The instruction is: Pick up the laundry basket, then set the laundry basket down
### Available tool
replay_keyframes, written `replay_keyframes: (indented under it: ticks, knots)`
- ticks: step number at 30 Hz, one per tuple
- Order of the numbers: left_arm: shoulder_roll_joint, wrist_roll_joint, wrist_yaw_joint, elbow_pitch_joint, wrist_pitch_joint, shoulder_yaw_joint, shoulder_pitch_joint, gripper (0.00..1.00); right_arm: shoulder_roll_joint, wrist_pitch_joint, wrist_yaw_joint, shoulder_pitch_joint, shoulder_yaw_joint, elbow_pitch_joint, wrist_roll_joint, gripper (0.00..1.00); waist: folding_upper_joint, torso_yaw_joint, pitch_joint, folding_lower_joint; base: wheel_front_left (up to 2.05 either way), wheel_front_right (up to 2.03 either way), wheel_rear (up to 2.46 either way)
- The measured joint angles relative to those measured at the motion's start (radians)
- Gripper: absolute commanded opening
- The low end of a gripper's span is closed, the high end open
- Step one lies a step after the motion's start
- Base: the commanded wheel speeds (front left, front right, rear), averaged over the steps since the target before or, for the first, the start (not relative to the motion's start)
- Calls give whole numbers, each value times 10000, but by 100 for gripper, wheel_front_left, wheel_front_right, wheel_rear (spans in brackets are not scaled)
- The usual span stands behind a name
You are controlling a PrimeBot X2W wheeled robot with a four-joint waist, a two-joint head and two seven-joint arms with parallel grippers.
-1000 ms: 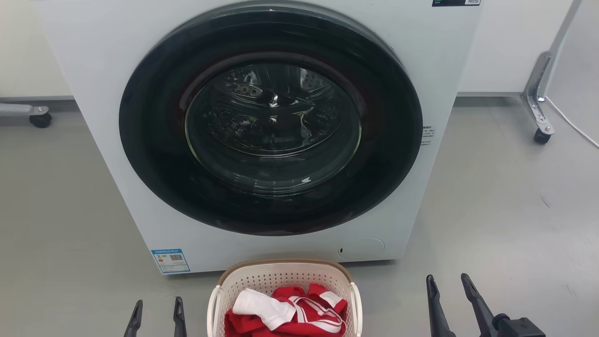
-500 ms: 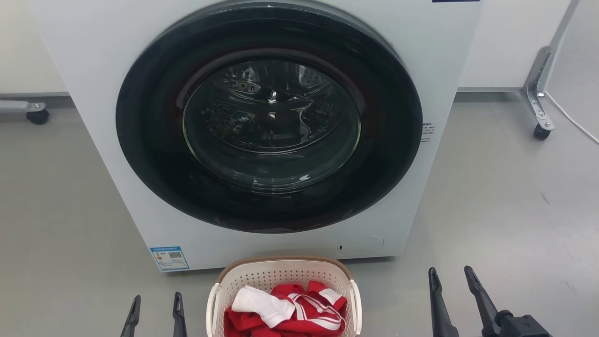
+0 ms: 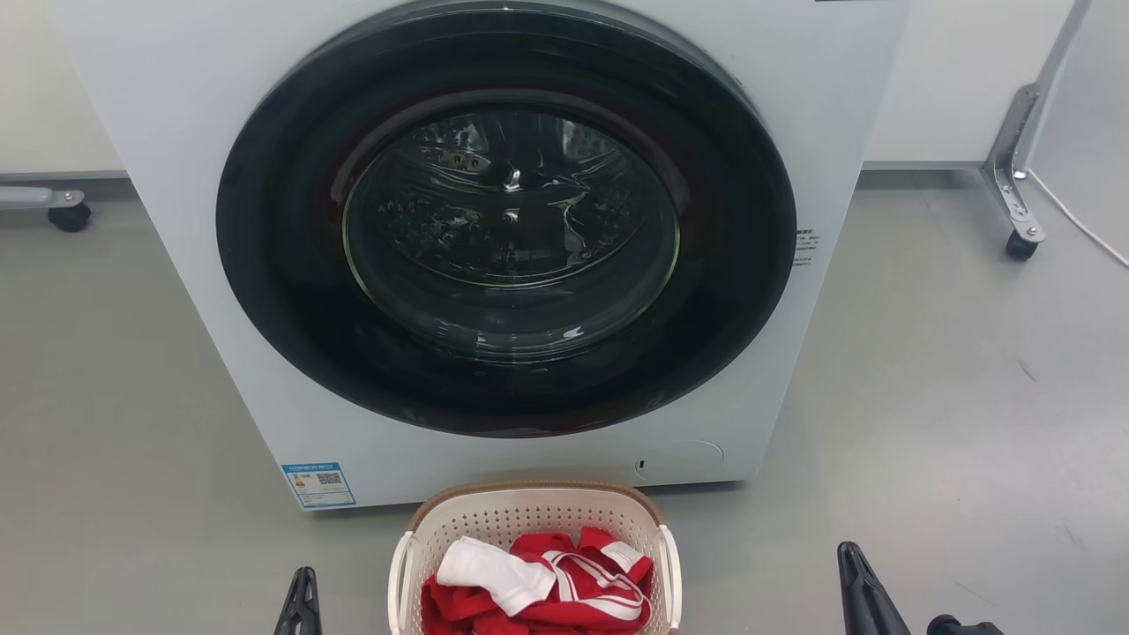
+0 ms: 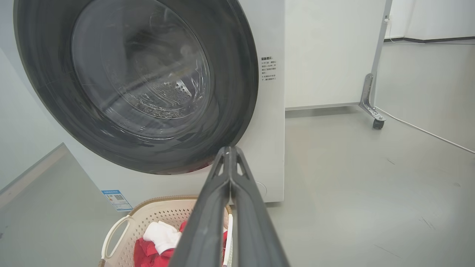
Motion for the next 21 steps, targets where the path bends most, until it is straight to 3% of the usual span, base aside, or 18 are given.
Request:
replay_keyframes:
  ticks: [6, 21]
  knots:
    - [-6, -378, -100, 125, 151, 81, -13, 0, 35, 119, 96, -14, -221, 61, 483, 0, 0, -3, 31, 0, 0, 0, 0]
    - [-19, -2838, -508, 499, 777, 418, -316, 0, 105, 752, 470, -295, -890, 341, 2679, 0, 0, -11, 97, 0, 0, 0, 0]
